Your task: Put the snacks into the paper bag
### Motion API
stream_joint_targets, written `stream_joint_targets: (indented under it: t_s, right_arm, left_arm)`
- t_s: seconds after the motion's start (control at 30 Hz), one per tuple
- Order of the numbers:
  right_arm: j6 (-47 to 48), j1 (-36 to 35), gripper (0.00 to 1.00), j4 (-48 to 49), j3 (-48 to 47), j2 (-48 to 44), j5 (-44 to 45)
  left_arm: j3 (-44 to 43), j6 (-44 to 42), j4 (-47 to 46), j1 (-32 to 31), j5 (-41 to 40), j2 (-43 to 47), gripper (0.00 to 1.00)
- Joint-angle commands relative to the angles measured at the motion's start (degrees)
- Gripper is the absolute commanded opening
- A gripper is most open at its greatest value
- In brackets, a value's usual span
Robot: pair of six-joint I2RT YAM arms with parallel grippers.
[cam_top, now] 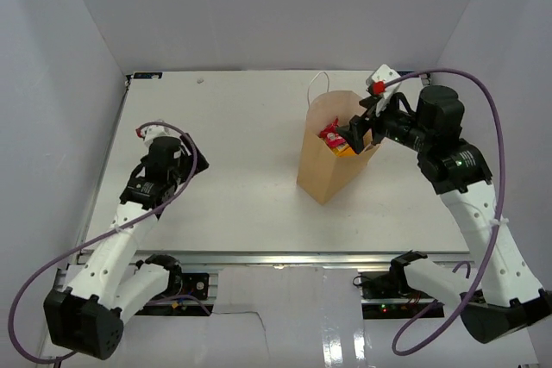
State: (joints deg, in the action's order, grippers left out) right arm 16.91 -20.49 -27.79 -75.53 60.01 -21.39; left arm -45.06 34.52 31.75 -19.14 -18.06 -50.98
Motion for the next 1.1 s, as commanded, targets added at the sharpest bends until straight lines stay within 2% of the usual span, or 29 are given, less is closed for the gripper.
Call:
stream_joint_targets:
  t_s: [0.0, 0.03, 0.1, 0.13, 0.17, 0.2, 0.37, 0.53, 0.73, 0.93, 1.07]
  right_arm:
    - [-0.7, 0.8, 0.93, 0.4, 1.1, -4.2, -5.9]
    - [-0.8, 0.9, 0.94, 0.5, 1.8, -4.8, -6.3]
    - [-1.4, 2.1, 0.94, 1.4, 4.4, -6.6, -7.6]
    - [-1.5, 2.6, 0.94, 1.8, 5.3, -7.0, -8.3]
    - [-1.6, 3.1, 0.94, 2.0, 6.8, -7.7, -9.4]
    - [-1.6, 4.0, 0.94, 2.0, 7.3, -8.3, -10.2]
    - [-2.0, 6.2, 0.94, 2.7, 11.0, -10.3, -12.9]
    - [-2.2, 8.4, 0.94, 2.9, 12.7, -11.8, -14.9]
    - [-2.8, 9.4, 0.95, 3.6, 13.5, -12.7, -15.1]
    - [-3.5, 10.8, 0.94, 4.1, 13.7, -12.5, -15.5]
    - [-4.0, 11.7, 0.95, 4.3, 13.8, -12.5, -16.4]
  left_arm:
    - [-1.4, 6.0, 1.7, 9.4, 3.8, -2.9, 0.98]
    - [-3.2, 12.6, 6.5, 12.7, 0.3, -4.3, 0.98]
    - [-5.9, 17.9, 11.8, 15.8, -7.0, -9.8, 0.97]
    - [-7.1, 22.0, 16.5, 18.5, -8.4, -11.7, 0.98]
    - [-9.1, 23.3, 18.0, 19.0, -9.1, -14.5, 0.98]
    - [-9.5, 25.5, 19.8, 22.6, -10.7, -15.4, 0.98]
    - [-7.8, 25.6, 17.7, 30.5, -12.3, -16.6, 0.98]
    - [-7.6, 20.4, 12.6, 41.2, -9.5, -25.3, 0.98]
    - [-10.7, 16.8, 11.2, 43.3, -8.3, -34.6, 0.98]
    - [-9.9, 14.7, 9.4, 44.0, -8.0, -38.0, 0.98]
    - [-8.7, 13.3, 7.5, 44.1, -4.4, -41.6, 0.91]
